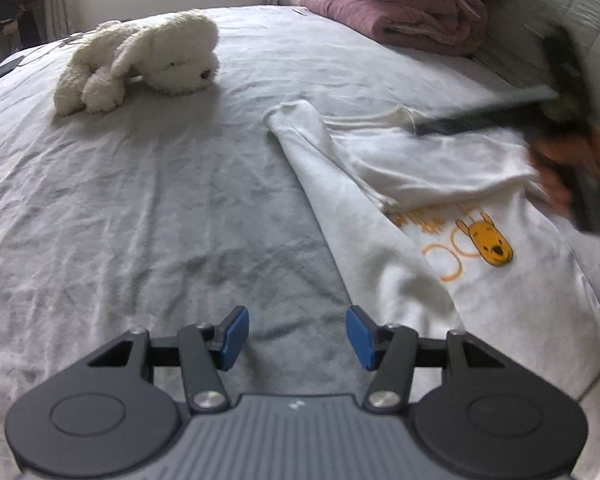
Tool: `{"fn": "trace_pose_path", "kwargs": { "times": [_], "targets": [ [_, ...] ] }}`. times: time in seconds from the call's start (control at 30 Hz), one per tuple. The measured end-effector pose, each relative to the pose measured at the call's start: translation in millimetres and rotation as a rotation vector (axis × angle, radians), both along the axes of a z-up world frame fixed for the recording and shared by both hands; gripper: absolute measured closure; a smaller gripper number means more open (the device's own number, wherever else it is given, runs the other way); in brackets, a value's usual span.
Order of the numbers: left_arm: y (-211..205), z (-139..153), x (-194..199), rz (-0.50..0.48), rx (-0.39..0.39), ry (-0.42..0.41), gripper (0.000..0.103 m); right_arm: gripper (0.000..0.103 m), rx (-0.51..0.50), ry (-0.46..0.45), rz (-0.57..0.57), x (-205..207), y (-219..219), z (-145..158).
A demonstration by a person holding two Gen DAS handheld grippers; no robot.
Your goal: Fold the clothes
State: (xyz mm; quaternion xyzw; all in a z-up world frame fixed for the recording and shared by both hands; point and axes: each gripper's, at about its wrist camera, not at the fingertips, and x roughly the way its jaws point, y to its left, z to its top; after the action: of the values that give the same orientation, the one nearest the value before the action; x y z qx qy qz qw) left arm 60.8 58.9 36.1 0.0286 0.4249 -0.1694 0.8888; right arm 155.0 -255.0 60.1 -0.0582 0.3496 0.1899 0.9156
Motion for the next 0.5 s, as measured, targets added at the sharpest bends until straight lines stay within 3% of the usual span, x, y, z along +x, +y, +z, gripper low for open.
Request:
{"fn": "trace_pose_path", "kwargs": {
  "times": [0.03, 0.17, 0.23, 0.4, 0.5],
  "targets": [
    [0.2, 1.1, 0.2, 0.005, -0.008, -0.004, 0.048, 0.060, -0.011, 0.003, -0.019, -5.3, -11.4, -0.2],
    [-3.9, 4.0, 0.2, 0.020, -0.031, -0.024, 0.048, 0.059, 0.076, 0.035, -0.324, -29.1, -111.3, 4.5],
    [-7.6, 5.3, -0.5, 0.022, -0.035, -0.038, 0.048, 0.059, 0.104, 0.047, -0.410, -39.9, -148.5, 4.2],
    [-15.2, 3.3, 0.5, 0.036, -0.039, -0.063, 0.048, 0.059, 0.181, 0.082, -0.479, -45.8, -184.3, 1.2],
    [-19.2, -1.0, 1.3, 0.030, -0.019, -0.065, 0.048, 0.059, 0.149, 0.105, -0.502, -38.5, -180.9, -10.4]
  ]
}}
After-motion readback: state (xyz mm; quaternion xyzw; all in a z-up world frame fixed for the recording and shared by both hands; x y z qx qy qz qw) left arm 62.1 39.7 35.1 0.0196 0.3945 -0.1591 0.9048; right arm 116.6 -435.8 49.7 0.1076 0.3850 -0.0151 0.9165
